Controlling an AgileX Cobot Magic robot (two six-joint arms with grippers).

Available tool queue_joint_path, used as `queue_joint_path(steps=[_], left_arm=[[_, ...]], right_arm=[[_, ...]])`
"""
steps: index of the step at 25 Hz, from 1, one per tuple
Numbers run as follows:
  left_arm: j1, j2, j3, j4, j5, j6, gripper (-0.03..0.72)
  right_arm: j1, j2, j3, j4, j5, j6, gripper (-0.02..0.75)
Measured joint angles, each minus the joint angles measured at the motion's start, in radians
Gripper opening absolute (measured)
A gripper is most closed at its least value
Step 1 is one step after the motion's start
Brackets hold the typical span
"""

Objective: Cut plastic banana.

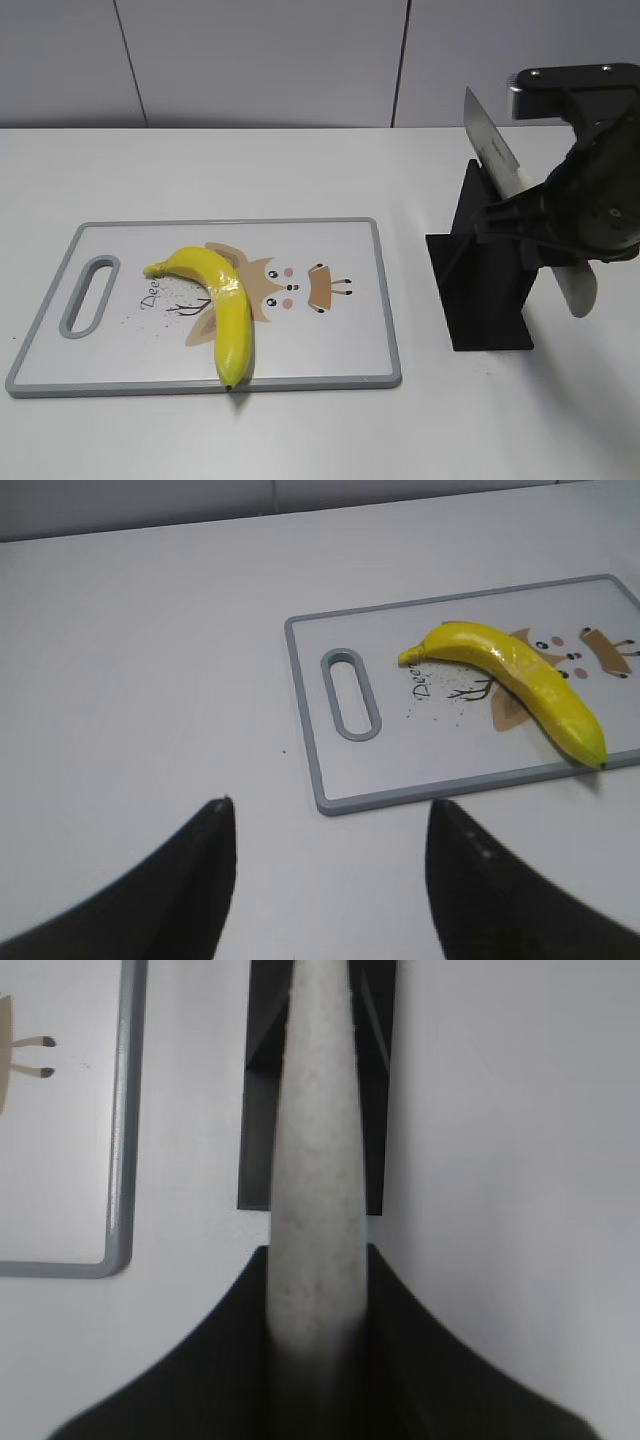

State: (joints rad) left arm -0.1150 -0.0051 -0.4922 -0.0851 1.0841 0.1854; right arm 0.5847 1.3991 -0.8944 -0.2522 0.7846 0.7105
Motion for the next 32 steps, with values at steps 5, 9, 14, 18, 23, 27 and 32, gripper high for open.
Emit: queue_joint_path(steps=[5, 9, 14, 18, 23, 27, 32], left_arm=[[0.0, 0.0, 0.0, 0.0, 0.0, 0.0, 0.586], [0.0, 0.0, 0.0, 0.0, 0.0, 0.0, 0.586], [0.0, 0.0, 0.0, 0.0, -0.001, 0.0, 0.578], [0.0, 0.0, 0.0, 0.0, -0.001, 0.0, 0.577], [0.0, 0.0, 0.0, 0.0, -0.001, 0.0, 0.573], [0.0, 0.0, 0.0, 0.0, -0.001, -0.001, 0.573], [0.0, 0.0, 0.0, 0.0, -0.001, -0.001, 0.573]], right_arm=[[0.0, 0.052, 0.0, -0.017, -0.027, 0.022, 0.187], [0.0, 0.095, 0.0, -0.025, -0.031, 0.031, 0.187], [0.0, 0.102, 0.0, -0.023, -0.03, 0.037, 0.188], [0.0, 0.104, 0.0, -0.023, -0.031, 0.038, 0.316], [0.0, 0.089, 0.0, 0.005, -0.023, 0.002, 0.624], [0.015, -0.018, 0.012, 0.041, 0.003, -0.074, 0.645], [0.049, -0.229, 0.172, 0.083, 0.005, -0.206, 0.645]])
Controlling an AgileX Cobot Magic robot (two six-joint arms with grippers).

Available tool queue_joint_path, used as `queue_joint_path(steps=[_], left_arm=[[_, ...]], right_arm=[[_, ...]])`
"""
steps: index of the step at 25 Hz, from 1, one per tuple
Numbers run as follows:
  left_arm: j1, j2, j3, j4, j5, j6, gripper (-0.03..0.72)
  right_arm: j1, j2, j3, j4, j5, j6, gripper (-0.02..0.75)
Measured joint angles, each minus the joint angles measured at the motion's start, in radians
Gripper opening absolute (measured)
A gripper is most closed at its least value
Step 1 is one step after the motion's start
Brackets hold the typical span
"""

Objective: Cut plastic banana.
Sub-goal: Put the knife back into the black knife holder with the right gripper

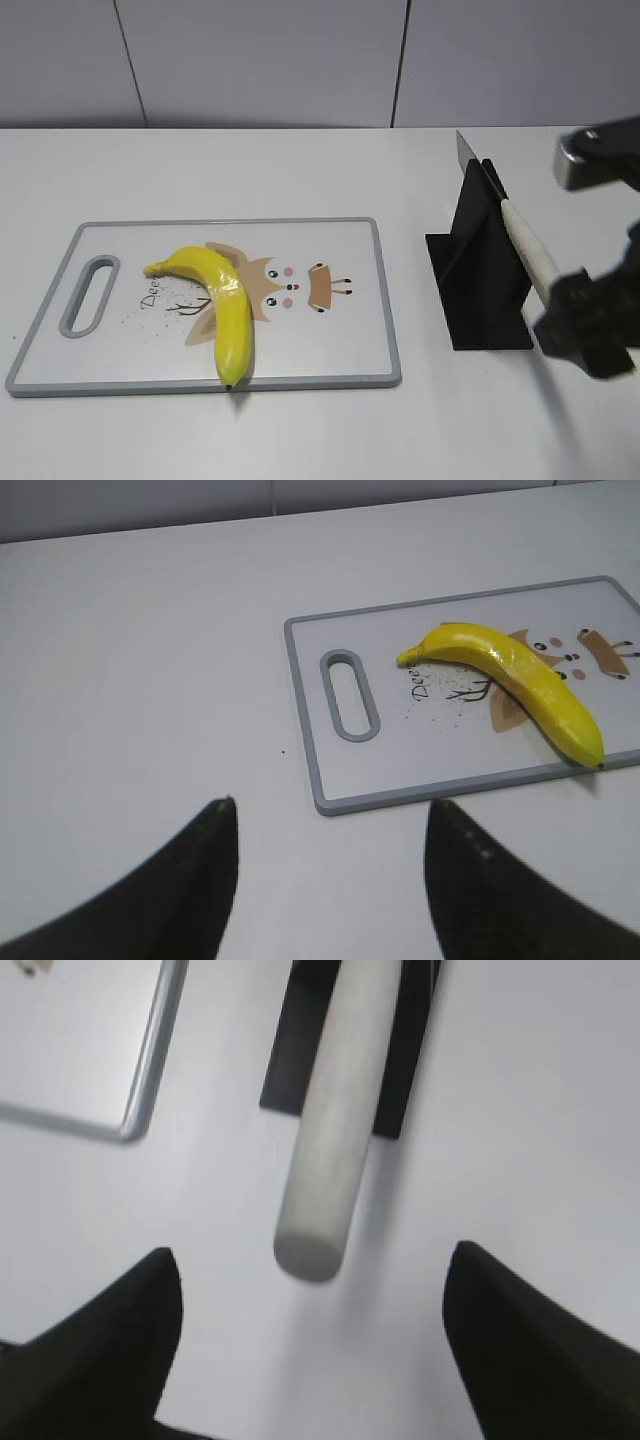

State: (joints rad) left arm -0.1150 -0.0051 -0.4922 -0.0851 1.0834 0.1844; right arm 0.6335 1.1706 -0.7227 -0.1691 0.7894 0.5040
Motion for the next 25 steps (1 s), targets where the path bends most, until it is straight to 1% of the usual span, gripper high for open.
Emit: queue_joint_path(steps=[4, 6, 9, 12, 19, 22, 25], left_arm=[[0.0, 0.0, 0.0, 0.0, 0.0, 0.0, 0.569], [0.0, 0.0, 0.0, 0.0, 0.0, 0.0, 0.569], [0.0, 0.0, 0.0, 0.0, 0.0, 0.0, 0.567], [0.0, 0.0, 0.0, 0.0, 0.0, 0.0, 0.565], [0.0, 0.0, 0.0, 0.0, 0.0, 0.0, 0.556], [0.0, 0.0, 0.0, 0.0, 0.0, 0.0, 0.552], [0.0, 0.0, 0.0, 0.0, 0.0, 0.0, 0.551]], right_arm=[[0.005, -0.245, 0.164, 0.038, 0.042, -0.122, 0.641], [0.005, -0.373, 0.204, 0.039, 0.08, -0.149, 0.635], [0.006, -0.569, 0.213, 0.049, 0.085, -0.186, 0.624], [0.006, -0.713, 0.212, 0.063, 0.096, -0.199, 0.614], [0.006, -0.901, 0.22, 0.126, 0.243, -0.377, 0.591], [0.006, -0.966, 0.223, 0.139, 0.257, -0.406, 0.589], [0.006, -1.037, 0.223, 0.124, 0.258, -0.414, 0.588]])
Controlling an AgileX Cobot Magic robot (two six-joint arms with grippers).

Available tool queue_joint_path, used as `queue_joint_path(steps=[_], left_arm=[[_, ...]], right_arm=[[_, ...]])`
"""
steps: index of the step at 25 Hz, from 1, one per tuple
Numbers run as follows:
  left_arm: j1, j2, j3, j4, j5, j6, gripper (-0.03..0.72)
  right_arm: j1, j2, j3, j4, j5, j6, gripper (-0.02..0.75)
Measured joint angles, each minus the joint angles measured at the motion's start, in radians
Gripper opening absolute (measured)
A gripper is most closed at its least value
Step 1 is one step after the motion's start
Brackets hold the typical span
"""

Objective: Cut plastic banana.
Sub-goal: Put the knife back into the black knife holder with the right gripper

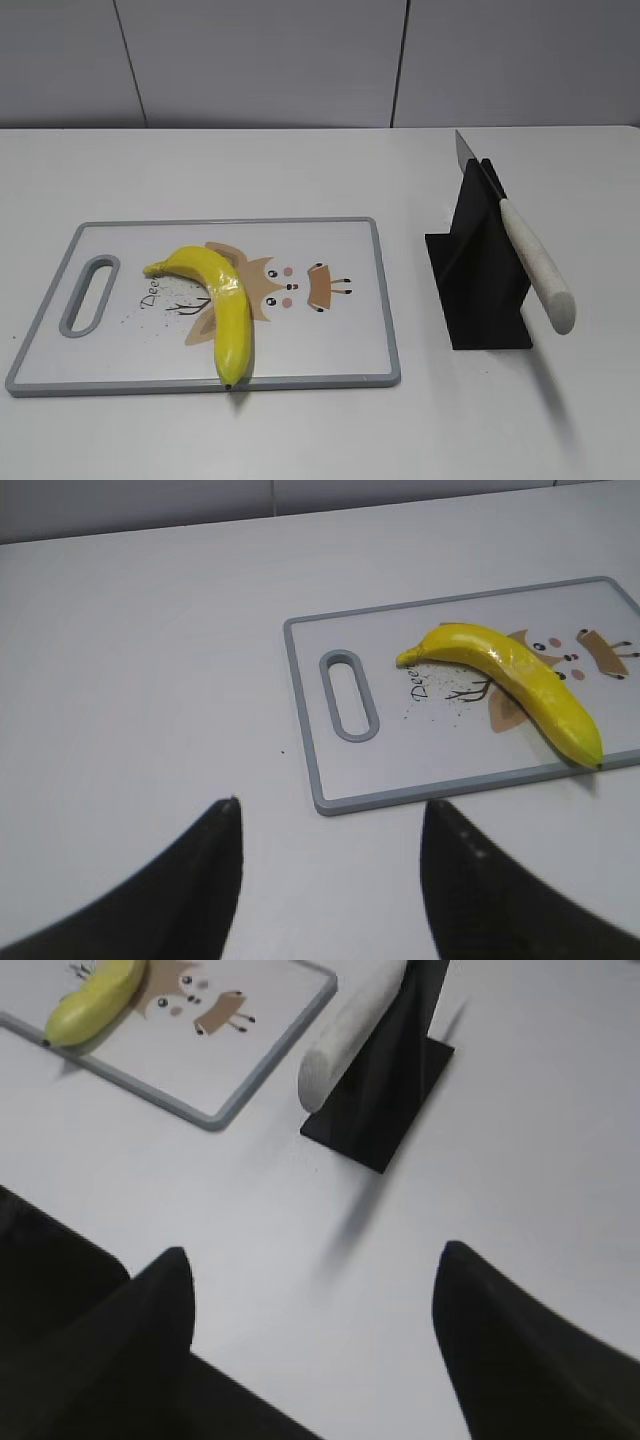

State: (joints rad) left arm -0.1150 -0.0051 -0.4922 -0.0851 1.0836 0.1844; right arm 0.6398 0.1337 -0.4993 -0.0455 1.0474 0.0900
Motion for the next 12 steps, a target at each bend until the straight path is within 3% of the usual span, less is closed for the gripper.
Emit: queue_joint_path(steps=[8, 12], left_arm=[[0.002, 0.0, 0.0, -0.001, 0.0, 0.0, 0.544], [0.002, 0.0, 0.0, 0.0, 0.0, 0.0, 0.544]], right_arm=[[-0.004, -0.14, 0.0, -0.001, 0.004, -0.003, 0.588], [-0.082, -0.14, 0.0, 0.009, 0.004, -0.004, 0.588]])
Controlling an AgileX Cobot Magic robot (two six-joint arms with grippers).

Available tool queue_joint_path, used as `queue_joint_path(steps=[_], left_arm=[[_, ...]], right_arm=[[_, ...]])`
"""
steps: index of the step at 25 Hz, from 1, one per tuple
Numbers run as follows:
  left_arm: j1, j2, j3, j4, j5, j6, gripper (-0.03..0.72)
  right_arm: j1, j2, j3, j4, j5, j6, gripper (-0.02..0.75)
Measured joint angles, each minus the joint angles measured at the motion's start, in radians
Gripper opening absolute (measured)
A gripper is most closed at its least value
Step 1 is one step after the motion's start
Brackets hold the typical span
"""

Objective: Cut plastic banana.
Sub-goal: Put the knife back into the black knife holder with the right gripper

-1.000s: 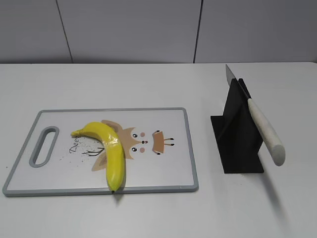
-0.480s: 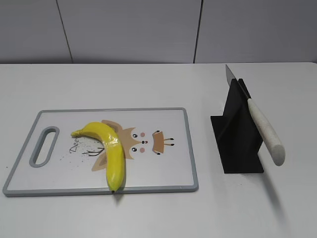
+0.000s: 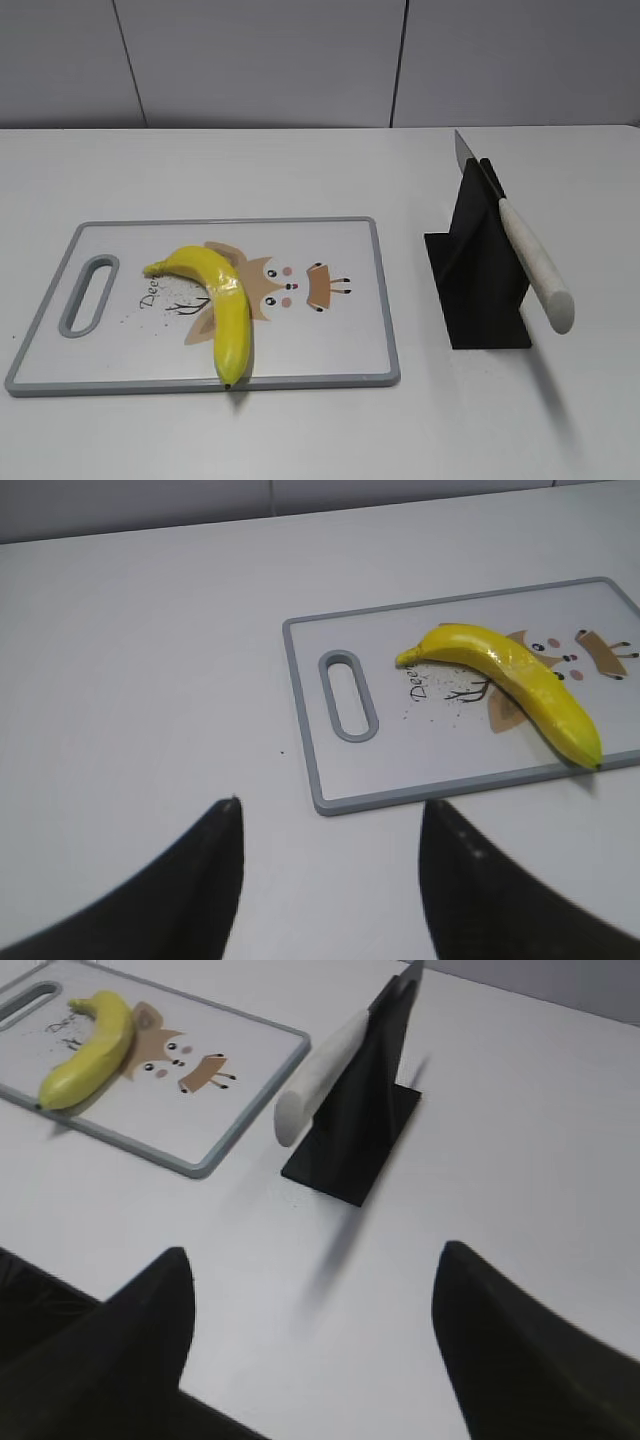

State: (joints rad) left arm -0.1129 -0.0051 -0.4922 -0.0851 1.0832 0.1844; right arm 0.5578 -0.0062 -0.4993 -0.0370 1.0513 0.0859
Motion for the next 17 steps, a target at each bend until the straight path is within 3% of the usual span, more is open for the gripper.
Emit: queue_joint_path(steps=[11, 17], left_arm=[[0.0, 0.0, 0.0, 0.0, 0.0, 0.0, 0.543], [0.0, 0.0, 0.0, 0.0, 0.0, 0.0, 0.543]], right_arm=[[-0.411, 0.0, 0.0, 0.018, 0.0, 0.0, 0.588], [-0.449, 0.0, 0.0, 0.019, 0.0, 0.0, 0.588]])
